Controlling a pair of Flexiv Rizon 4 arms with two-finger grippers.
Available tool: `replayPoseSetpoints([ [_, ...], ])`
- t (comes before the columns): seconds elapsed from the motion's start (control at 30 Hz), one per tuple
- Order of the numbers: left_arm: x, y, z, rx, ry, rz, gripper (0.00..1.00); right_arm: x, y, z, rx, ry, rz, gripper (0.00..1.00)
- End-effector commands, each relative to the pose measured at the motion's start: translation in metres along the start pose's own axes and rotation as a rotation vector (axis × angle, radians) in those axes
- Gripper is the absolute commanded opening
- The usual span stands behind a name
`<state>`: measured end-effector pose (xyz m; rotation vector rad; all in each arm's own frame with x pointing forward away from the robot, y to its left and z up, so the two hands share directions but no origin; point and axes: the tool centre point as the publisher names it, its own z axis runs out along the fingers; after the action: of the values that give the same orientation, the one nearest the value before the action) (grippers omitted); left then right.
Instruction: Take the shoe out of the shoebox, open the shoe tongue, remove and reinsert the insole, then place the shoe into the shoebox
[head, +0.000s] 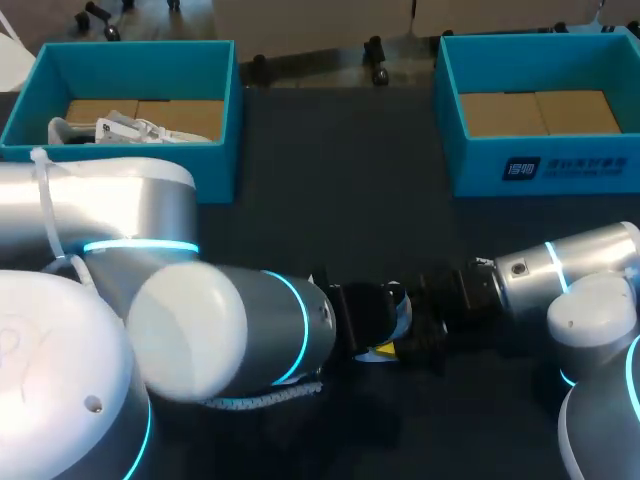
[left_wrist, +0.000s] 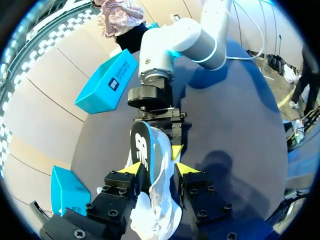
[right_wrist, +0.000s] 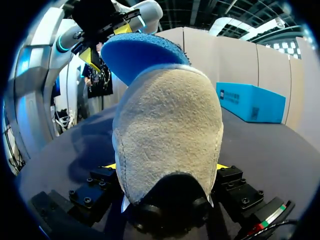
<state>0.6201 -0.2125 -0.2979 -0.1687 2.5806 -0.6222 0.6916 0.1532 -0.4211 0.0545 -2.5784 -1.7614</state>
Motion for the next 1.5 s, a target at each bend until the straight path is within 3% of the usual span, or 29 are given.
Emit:
replayPoseSetpoints([
  [0.03, 0.005, -0.009, 0.013, -0.02, -0.026, -0.003, 0.4, 0.001, 0.0, 0.002, 0.003, -0.001, 0.001, 0.0],
  [0.63, -0.021, -0.014, 0.028, -0.048, -0.012, -0.046, 0.34, 0.001, 0.0, 0.002, 0.003, -0.001, 0.001, 0.0],
  [1.17, -0.028, -0.018, 0.051, -0.089, -0.007, -0.049, 0.33, 0.001, 0.0, 0.002, 0.003, -0.001, 0.001, 0.0],
  [1.33, -0.032, -0.018, 0.056, -0.098, -0.029, -0.063, 0.24, 0.001, 0.0, 0.002, 0.003, -0.001, 0.001, 0.0],
  [1.43, -0.036, -0.018, 0.059, -0.103, -0.03, -0.072, 0.0, 0.001, 0.0, 0.002, 0.003, -0.001, 0.001, 0.0],
  [1.5, -0.039, -0.017, 0.058, -0.105, -0.032, -0.077, 0.0, 0.001, 0.0, 0.002, 0.003, -0.001, 0.001, 0.0],
])
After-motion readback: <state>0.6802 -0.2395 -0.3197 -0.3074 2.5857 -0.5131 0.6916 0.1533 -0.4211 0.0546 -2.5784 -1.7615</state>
